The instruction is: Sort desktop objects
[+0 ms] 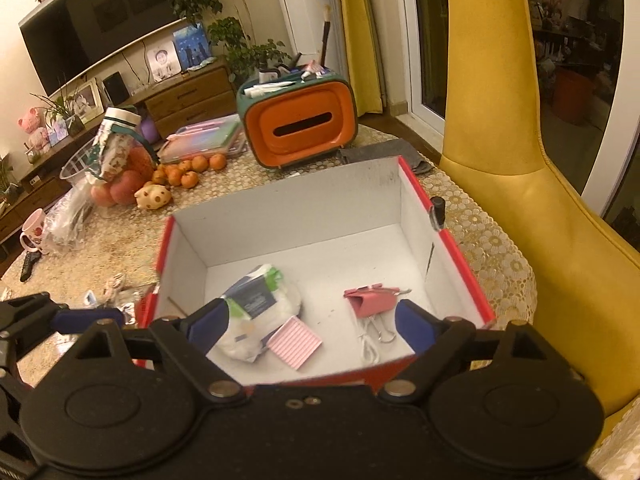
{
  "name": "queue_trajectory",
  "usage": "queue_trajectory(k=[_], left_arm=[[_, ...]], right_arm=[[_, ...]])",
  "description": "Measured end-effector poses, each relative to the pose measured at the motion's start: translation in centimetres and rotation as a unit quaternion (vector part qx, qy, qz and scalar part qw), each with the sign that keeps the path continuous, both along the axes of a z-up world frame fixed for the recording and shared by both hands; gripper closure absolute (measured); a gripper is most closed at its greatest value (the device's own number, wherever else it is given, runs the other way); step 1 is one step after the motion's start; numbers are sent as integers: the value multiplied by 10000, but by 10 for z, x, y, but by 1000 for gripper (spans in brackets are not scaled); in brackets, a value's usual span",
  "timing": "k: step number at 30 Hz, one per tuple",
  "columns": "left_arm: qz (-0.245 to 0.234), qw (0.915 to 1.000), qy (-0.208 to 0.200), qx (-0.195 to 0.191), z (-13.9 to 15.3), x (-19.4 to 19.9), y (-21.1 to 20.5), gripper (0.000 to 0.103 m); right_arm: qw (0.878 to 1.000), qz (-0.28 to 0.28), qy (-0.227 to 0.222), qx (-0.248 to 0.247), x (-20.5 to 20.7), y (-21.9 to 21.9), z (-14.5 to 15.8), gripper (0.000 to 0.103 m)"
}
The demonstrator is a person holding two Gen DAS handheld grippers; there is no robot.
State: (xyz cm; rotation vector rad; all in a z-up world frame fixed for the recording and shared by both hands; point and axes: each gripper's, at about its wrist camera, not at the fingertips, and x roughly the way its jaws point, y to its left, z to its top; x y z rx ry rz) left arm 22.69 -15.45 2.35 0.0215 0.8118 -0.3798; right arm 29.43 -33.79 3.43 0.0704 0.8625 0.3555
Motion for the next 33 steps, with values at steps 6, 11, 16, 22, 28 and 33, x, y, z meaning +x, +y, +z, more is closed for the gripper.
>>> queue_trajectory(k=[6, 11, 16, 22, 28, 33], left_arm=[[251, 9996, -136, -47, 5, -28, 29, 0], [517, 9980, -240, -272, 8, -48, 53, 0], [649, 9968, -337, -316, 7, -65, 70, 0], [877, 9950, -299, -374, -3, -81, 97, 0], [970, 9943, -261, -358, -15, -94, 123, 0], [1195, 9918, -307, -336, -23, -103, 143, 0]], right_arm=[[9999, 64, -64, 100, -26, 13, 7, 13], [9996, 170, -150, 162, -48, 28, 14, 12], [9992, 315, -206, 104, -63, 49, 15, 12], [9987, 467, -204, 34, -76, 73, 13, 12], [9977, 652, -158, -36, -82, 101, 6, 12], [9964, 831, -139, -70, -83, 126, 1, 12]])
